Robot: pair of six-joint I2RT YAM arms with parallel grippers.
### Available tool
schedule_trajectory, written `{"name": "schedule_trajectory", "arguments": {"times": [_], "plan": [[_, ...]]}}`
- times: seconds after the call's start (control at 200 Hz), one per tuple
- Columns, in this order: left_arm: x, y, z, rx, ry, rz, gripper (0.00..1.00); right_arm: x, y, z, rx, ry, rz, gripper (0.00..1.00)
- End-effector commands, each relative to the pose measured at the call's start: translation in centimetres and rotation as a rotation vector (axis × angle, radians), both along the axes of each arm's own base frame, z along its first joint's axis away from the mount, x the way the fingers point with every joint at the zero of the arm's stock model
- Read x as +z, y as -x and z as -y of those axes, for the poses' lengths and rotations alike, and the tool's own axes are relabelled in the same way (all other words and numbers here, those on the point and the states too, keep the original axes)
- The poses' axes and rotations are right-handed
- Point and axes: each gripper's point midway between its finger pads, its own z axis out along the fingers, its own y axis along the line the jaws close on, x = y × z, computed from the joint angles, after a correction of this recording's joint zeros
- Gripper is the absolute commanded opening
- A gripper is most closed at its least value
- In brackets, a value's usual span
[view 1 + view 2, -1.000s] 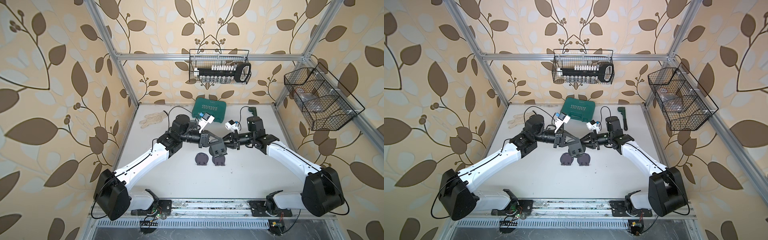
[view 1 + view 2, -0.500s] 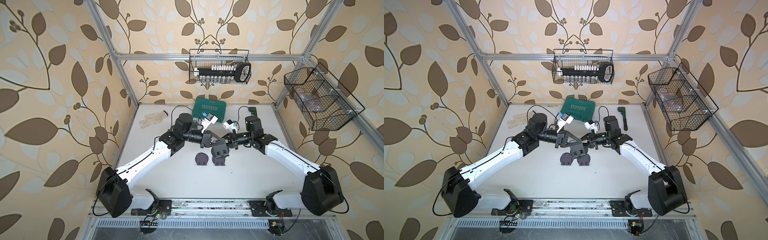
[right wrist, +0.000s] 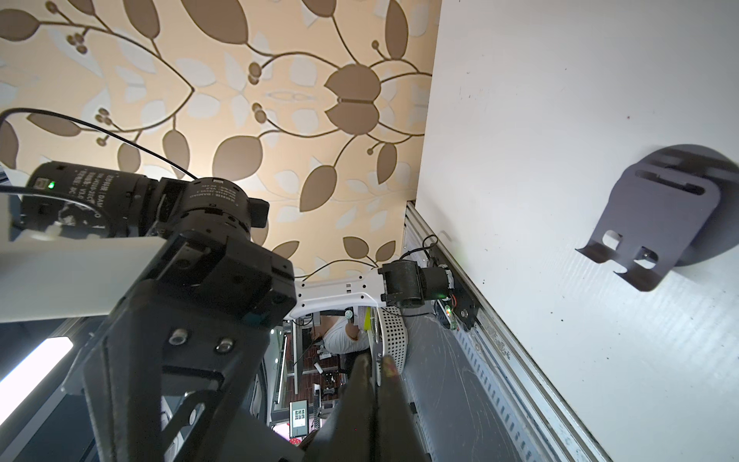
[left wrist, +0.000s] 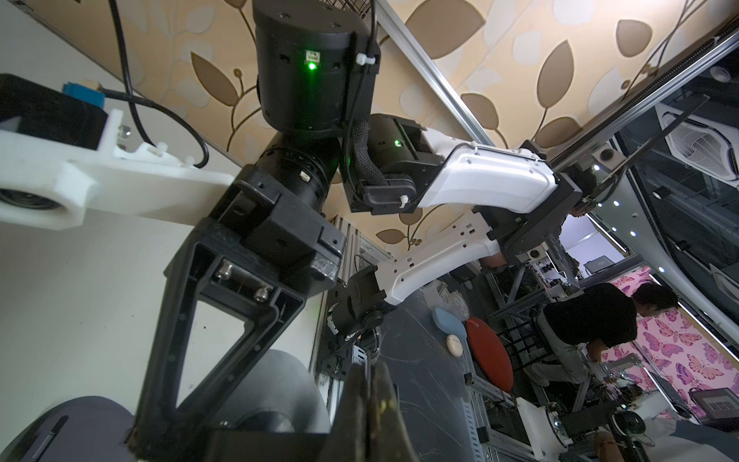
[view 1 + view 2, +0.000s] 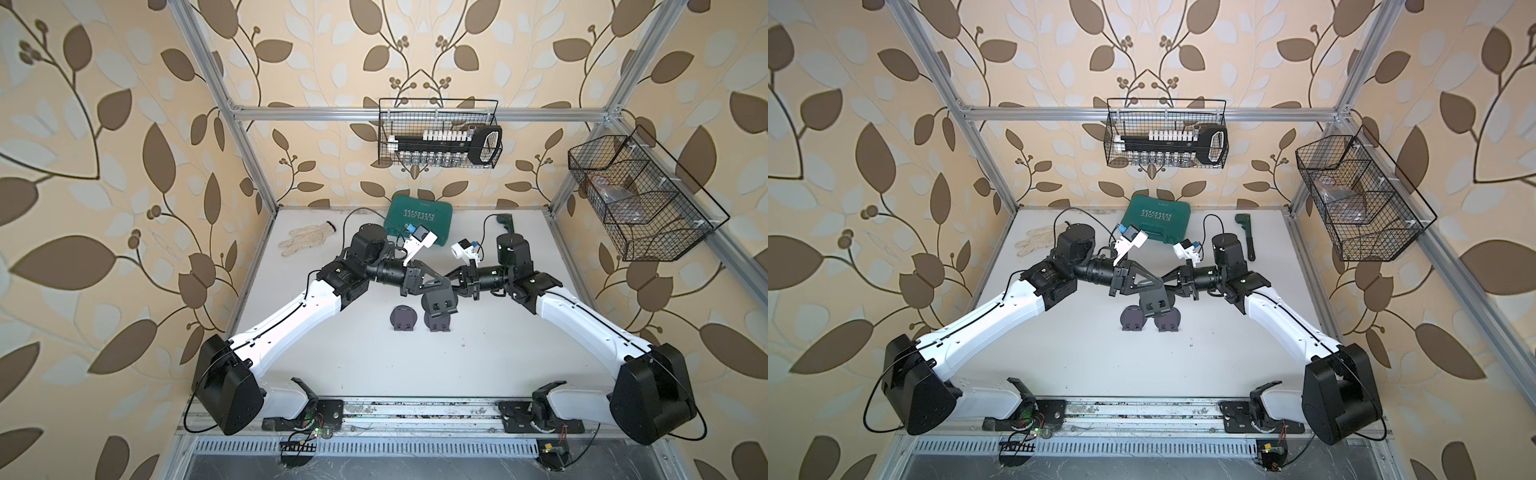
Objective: Open the phone stand
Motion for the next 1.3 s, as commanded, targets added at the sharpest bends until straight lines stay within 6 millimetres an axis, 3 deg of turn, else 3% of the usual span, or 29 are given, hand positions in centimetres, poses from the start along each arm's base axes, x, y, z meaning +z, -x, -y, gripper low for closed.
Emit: {"name": "schedule_trajectory", "arguments": {"times": [0.0,0.05,0.1,0.18,0.29,0.6,0.805,0.82,0.89,1.045,1.205,1.3], "plan": [[3.4,1.6,-0.3,-0.093,0.073,0.092,0.0,-0.7,0.8,0.2,0.035,-0.005,-0.044,0.0],[3.8,1.9,-0.4,-0.114,0.067,0.097,0.0,-0.9,1.0,0.6,0.048,-0.002,-0.063,0.0],[4.1,2.2,-0.4,-0.133,0.06,0.094,0.0,-0.9,1.0,1.1,0.044,0.012,-0.064,0.14],[4.4,2.6,-0.5,-0.159,0.061,0.09,0.0,-0.4,1.3,1.8,0.045,0.016,-0.052,0.28],[4.3,2.9,-0.6,-0.17,0.058,0.077,0.0,0.2,1.8,2.2,0.046,0.015,-0.024,0.34],[3.4,3.3,-0.5,-0.235,0.053,0.037,0.0,-0.8,2.2,1.9,0.056,0.013,-0.04,0.34],[3.2,3.6,-0.3,-0.289,0.032,0.027,0.0,-0.7,2.7,0.6,0.086,0.01,-0.049,0.27],[2.3,3.2,0.2,-0.295,0.019,0.002,0.0,-0.8,2.7,0.6,0.086,0.011,-0.049,0.27],[2.1,3.2,0.4,-0.313,0.015,-0.001,0.0,-0.7,2.8,0.5,0.088,0.014,-0.047,0.26],[1.6,3.3,0.6,-0.336,0.007,-0.022,0.0,-1.4,1.7,2.1,0.037,0.049,-0.051,0.3],[0.9,3.6,0.6,-0.351,-0.006,-0.044,0.0,0.1,0.4,5.0,-0.039,0.041,-0.012,0.36],[0.7,3.6,0.6,-0.352,-0.01,-0.044,0.0,1.0,0.7,5.0,-0.031,0.034,0.011,0.38]]}}
